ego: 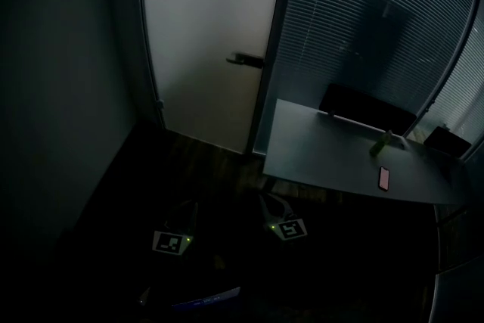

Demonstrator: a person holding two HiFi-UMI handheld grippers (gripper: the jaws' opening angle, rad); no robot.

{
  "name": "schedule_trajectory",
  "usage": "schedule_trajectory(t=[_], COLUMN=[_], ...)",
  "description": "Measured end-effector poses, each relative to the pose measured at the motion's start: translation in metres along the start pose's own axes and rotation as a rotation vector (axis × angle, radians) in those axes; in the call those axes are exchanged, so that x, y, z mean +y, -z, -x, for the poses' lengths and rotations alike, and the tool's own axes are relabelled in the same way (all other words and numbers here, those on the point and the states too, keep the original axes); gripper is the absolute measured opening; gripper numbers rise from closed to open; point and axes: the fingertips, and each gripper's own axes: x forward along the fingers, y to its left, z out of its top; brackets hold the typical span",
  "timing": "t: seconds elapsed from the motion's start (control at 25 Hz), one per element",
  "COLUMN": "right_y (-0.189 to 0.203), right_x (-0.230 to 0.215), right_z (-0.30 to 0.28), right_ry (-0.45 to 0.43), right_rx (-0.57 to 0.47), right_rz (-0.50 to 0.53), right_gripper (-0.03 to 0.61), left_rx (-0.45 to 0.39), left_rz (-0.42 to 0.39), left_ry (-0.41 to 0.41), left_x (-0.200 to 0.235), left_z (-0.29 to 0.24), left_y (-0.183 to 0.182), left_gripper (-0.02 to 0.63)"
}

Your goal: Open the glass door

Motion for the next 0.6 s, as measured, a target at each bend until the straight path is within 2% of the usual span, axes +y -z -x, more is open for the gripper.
schedule_trajectory(t=[0.2, 0.36, 0.6], right_y=[-0.005, -0.015, -0.007], right_x=[-0.027, -0.030, -0.044], right_z=[-0.063, -0.088, -0.121], right_ry=[-0.004, -0.023, -0.033], right_rx=[0.006, 0.000, 0.025], right_rz=[-0.009, -0.009, -0.013], right_gripper=[0.000, 0.000, 0.000], left_rx=[0.009, 0.003, 0.007], left_rz=[-0.001, -0.007, -0.020], left_ry=[-0.005, -0.017, -0.012], left_x=[0.039, 0.055, 0.072], left_z=[-0.056, -0.074, -0.109], left_y=[-0.010, -0.020, -0.020], left_gripper=[0.002, 0.002, 0.002])
